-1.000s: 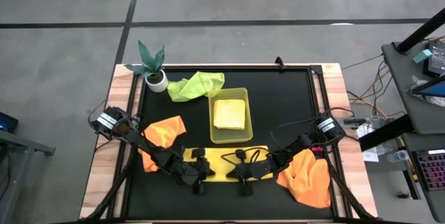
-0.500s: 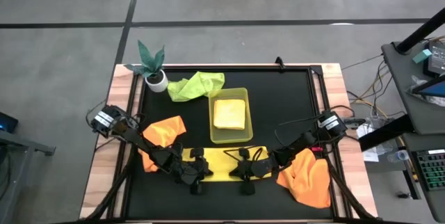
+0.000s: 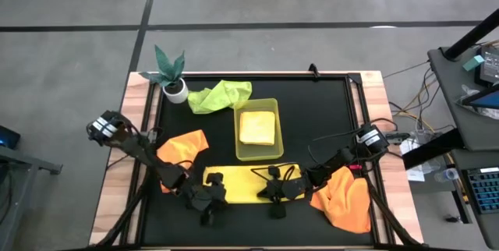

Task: Fold microfiber towels
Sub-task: Fold the yellow microfiber cloth

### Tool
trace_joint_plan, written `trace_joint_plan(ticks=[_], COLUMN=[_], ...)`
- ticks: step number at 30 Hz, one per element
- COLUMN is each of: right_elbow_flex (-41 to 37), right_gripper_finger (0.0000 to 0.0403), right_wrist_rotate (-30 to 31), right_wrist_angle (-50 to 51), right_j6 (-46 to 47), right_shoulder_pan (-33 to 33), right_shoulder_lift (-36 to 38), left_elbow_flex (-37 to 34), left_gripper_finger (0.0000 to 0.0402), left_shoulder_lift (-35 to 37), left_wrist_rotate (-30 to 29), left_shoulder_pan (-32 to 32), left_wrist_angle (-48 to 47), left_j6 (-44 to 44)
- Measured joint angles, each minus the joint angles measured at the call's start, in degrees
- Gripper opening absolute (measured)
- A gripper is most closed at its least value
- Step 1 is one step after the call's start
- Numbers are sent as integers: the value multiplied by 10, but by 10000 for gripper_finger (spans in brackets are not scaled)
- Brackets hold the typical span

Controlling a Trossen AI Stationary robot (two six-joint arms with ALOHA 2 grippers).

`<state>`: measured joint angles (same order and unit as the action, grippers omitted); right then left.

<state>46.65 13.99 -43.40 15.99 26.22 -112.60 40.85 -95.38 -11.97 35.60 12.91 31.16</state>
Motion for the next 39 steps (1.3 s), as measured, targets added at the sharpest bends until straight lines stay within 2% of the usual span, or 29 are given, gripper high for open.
trace_joint_plan(ticks=[5, 13, 20, 28, 34, 39], right_elbow_flex=[0, -1, -2, -2, -4, -13], right_gripper_finger=[8, 8, 8, 8, 8, 8], right_wrist_rotate=[1, -8, -9, -9, -25, -36], right_wrist_angle=[0, 22, 159, 268, 308, 341], right_j6=[1, 12, 14, 8, 31, 72], right_shoulder_pan=[0, 0, 0, 12, 32, 41], right_shoulder_lift=[0, 9, 88, 179, 188, 187], left_elbow_flex=[-11, -45, -48, -43, -45, -48], left_gripper_finger=[0, 0, 0, 0, 0, 0], left_shoulder_lift=[-20, -18, -9, 58, 100, 90], left_wrist_rotate=[-4, 8, 25, 26, 24, 43], left_shoulder_pan=[3, 6, 7, 9, 16, 20], left_wrist_angle=[-34, 5, 29, 30, -49, -113], left_j6=[57, 75, 76, 75, 104, 149])
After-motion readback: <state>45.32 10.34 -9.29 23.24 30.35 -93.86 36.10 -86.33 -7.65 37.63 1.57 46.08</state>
